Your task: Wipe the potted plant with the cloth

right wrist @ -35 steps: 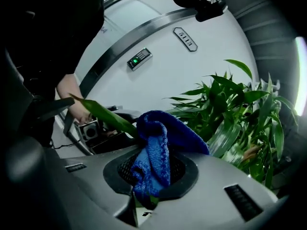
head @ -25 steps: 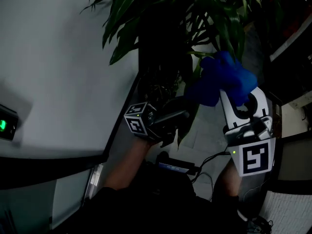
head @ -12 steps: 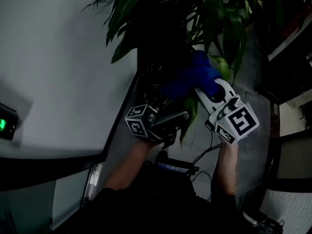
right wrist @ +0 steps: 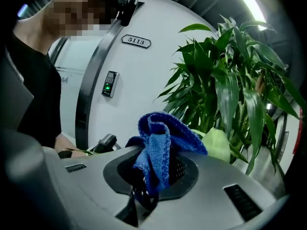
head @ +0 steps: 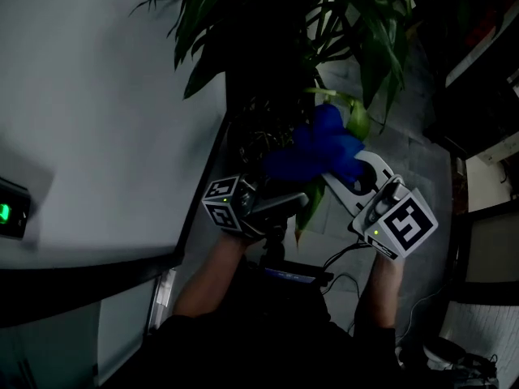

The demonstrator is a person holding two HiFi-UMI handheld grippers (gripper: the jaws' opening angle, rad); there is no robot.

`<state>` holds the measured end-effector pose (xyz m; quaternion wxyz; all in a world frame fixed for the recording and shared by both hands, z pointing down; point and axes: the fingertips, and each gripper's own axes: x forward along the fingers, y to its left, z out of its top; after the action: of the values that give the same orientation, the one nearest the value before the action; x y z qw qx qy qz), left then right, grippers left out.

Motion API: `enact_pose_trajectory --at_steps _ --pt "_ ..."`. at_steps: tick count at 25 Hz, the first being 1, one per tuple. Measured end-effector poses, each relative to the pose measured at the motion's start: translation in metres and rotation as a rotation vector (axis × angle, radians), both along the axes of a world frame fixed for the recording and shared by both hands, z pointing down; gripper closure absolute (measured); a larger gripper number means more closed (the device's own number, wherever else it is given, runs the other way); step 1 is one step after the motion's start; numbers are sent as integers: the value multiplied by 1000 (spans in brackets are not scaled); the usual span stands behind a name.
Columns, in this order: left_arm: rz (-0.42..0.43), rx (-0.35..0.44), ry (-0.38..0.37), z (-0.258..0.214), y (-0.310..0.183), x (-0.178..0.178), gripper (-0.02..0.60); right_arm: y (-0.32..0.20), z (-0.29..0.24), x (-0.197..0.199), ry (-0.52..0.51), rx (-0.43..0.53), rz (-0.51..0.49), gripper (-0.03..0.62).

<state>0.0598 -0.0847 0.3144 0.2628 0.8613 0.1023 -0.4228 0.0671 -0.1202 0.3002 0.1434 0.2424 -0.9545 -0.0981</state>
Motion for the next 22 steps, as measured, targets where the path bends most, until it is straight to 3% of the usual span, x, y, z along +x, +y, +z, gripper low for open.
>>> enact_pose_trajectory --at_steps 6,12,16,19,22 --pt "31 -50 48 3 8 -11 337 23 6 -8 1 -10 2 516" --pt "35 -94 82 4 7 -16 247 52 24 -15 -22 -73 -8 516" --pt "35 -117 95 4 3 -15 244 67 26 -10 -45 -99 2 516" --pt "28 -135 107 2 0 -15 244 64 -5 5 -106 -22 58 516" --pt "15 -149 120 -1 0 -14 244 53 -55 23 -199 124 140 516"
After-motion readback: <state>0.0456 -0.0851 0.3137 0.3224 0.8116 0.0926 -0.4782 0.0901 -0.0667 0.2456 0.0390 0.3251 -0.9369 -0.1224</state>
